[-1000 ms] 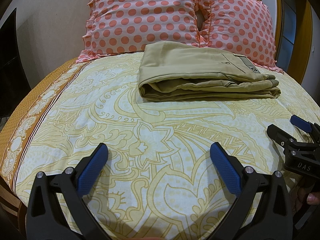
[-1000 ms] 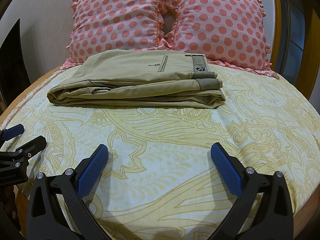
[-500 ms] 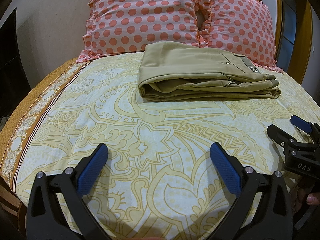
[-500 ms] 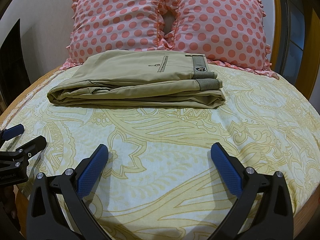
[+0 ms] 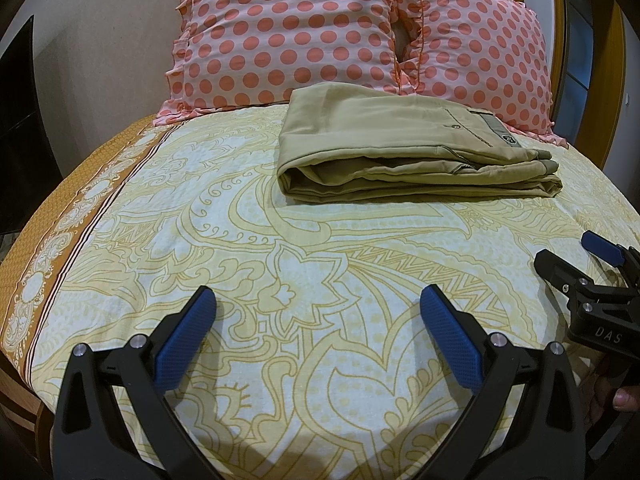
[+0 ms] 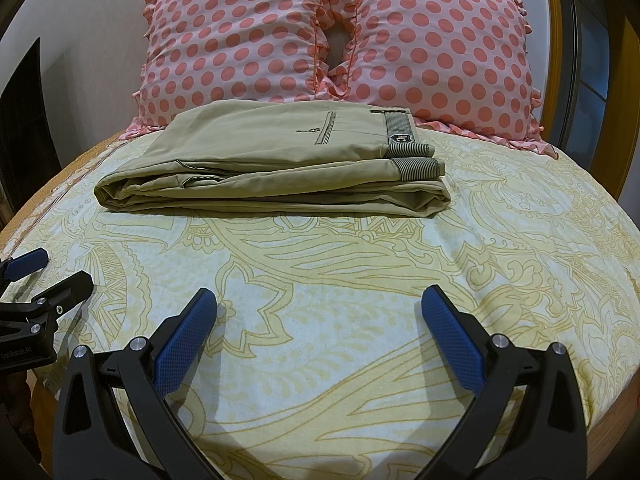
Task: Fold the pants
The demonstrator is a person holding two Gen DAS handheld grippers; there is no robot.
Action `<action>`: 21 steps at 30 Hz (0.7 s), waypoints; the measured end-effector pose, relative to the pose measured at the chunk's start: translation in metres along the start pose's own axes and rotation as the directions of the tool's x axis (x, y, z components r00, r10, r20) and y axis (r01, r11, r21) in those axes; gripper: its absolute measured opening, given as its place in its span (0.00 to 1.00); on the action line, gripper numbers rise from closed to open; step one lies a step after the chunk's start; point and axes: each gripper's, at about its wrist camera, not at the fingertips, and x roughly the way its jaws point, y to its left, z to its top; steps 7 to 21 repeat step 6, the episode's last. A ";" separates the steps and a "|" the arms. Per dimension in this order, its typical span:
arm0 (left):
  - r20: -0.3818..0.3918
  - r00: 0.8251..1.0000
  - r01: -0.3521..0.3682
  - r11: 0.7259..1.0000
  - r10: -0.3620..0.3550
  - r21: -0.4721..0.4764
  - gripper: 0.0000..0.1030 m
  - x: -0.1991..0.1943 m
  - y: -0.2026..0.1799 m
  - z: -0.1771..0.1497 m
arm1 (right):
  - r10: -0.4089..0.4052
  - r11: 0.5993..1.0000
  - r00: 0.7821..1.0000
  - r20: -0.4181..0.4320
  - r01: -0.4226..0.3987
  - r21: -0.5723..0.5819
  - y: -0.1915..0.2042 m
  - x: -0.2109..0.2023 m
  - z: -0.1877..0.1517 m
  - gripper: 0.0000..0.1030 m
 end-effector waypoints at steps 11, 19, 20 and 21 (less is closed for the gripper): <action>0.001 1.000 0.000 1.000 0.000 0.000 0.98 0.000 0.001 0.000 | -0.001 1.000 1.000 0.000 0.001 0.001 0.000 0.000 0.000 0.99; 0.001 1.000 0.000 1.000 0.000 0.000 0.98 0.000 0.001 0.000 | -0.001 1.000 1.000 0.000 0.001 0.001 0.000 0.000 0.000 0.99; 0.001 1.000 0.000 1.000 0.000 0.000 0.98 0.000 0.001 0.000 | -0.001 1.000 1.000 0.000 0.001 0.001 0.000 0.000 0.000 0.99; 0.001 1.000 0.000 1.000 0.000 0.000 0.98 0.000 0.001 0.000 | -0.001 1.000 1.000 0.000 0.001 0.001 0.000 0.000 0.000 0.99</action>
